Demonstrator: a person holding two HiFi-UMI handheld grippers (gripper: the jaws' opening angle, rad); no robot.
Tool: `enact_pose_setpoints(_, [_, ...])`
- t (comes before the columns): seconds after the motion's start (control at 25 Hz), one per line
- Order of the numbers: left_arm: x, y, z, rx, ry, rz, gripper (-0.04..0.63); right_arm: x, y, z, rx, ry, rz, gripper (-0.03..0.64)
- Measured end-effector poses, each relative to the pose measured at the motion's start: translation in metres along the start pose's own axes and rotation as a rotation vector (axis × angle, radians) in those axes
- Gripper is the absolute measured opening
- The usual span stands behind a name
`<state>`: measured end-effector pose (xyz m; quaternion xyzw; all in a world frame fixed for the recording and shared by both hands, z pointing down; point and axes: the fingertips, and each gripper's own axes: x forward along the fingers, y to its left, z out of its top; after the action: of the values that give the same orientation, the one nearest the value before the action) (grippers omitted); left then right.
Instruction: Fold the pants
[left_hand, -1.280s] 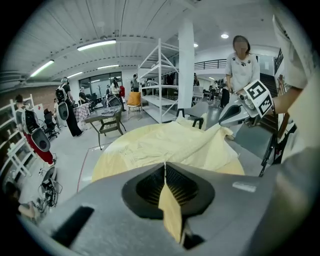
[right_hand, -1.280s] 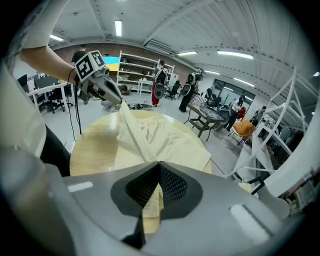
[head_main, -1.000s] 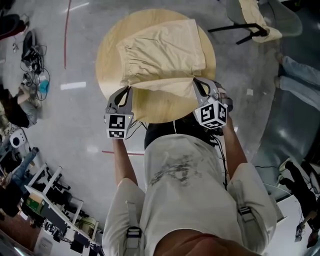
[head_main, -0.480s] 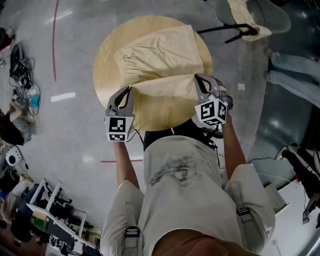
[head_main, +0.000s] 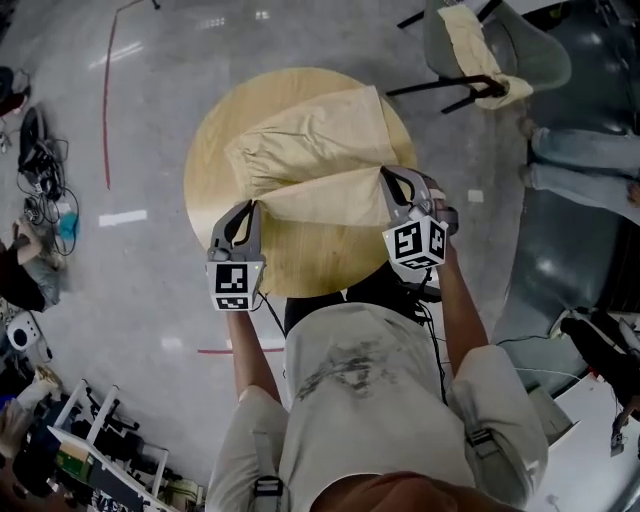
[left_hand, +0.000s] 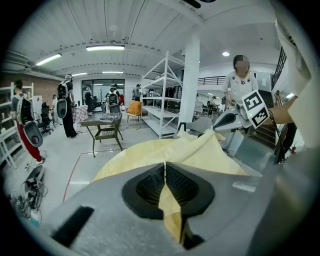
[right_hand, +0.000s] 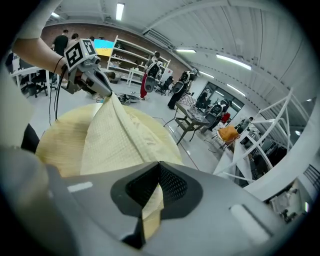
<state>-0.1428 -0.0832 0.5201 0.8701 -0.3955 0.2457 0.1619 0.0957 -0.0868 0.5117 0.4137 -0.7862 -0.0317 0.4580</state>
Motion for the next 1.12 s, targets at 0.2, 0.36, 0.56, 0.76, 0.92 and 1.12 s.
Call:
enact_pose_setpoints(0.2, [0.019, 0.008, 0.008, -0.016, 0.008, 0.059, 0.020, 0.021, -0.024, 0.003, -0.025, -0.043, 0.027, 0.011])
enact_pose_setpoints(0.36, [0.029, 0.018, 0.009, -0.037, 0.014, 0.100, 0.020, 0.040, -0.033, 0.008, -0.055, -0.060, 0.055, 0.011])
enact_pose_setpoints(0.56, [0.042, 0.027, 0.009, -0.043, 0.028, 0.127, 0.020, 0.059, -0.043, 0.009, -0.083, -0.073, 0.076, 0.011])
enact_pose_setpoints(0.76, [0.053, 0.035, 0.009, -0.055, 0.043, 0.155, 0.020, 0.075, -0.051, 0.011, -0.118, -0.084, 0.097, 0.011])
enact_pose_setpoints(0.92, [0.064, 0.044, 0.012, -0.065, 0.048, 0.174, 0.020, 0.088, -0.061, 0.014, -0.131, -0.095, 0.106, 0.011])
enact_pose_setpoints(1.12, [0.074, 0.054, 0.014, -0.077, 0.049, 0.206, 0.020, 0.105, -0.069, 0.019, -0.166, -0.110, 0.109, 0.011])
